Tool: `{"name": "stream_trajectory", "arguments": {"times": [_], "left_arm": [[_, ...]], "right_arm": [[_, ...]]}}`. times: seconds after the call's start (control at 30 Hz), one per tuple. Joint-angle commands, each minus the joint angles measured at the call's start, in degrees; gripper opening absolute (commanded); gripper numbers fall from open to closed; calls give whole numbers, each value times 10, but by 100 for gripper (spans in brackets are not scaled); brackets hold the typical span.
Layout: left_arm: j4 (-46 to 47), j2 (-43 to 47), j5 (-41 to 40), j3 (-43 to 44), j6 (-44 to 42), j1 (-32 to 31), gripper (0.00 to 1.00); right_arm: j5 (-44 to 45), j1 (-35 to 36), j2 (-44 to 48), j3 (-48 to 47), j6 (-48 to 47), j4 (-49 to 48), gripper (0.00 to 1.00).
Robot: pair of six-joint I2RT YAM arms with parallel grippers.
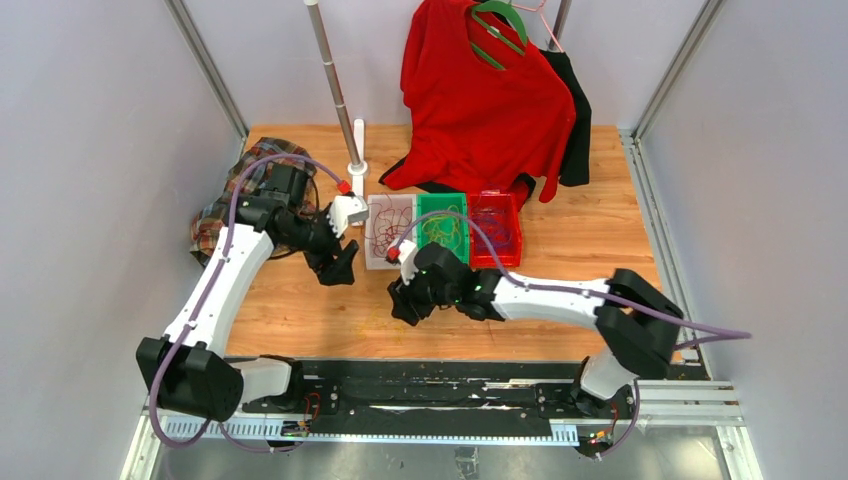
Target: Untangle the cables
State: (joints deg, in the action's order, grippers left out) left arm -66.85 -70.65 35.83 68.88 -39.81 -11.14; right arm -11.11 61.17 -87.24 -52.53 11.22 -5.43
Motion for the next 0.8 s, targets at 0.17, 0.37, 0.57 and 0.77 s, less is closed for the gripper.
{"name": "stream_trajectory", "arguments": {"times": [0.17, 0.37, 0.57, 0.77], "left_arm": [[13, -2, -29, 57, 7, 43, 84], [13, 4, -8, 80, -10, 49, 87], [12, -4, 0, 83, 4, 50, 86], [7, 11, 12, 79, -12, 50, 86]], "right_arm": [[-27, 12, -141, -70, -80, -26, 59], [-61, 12, -199, -98, -94, -28, 60], [-41, 12, -205, -101, -108, -24, 31], [-44, 4, -144, -77, -117, -35, 1]]}}
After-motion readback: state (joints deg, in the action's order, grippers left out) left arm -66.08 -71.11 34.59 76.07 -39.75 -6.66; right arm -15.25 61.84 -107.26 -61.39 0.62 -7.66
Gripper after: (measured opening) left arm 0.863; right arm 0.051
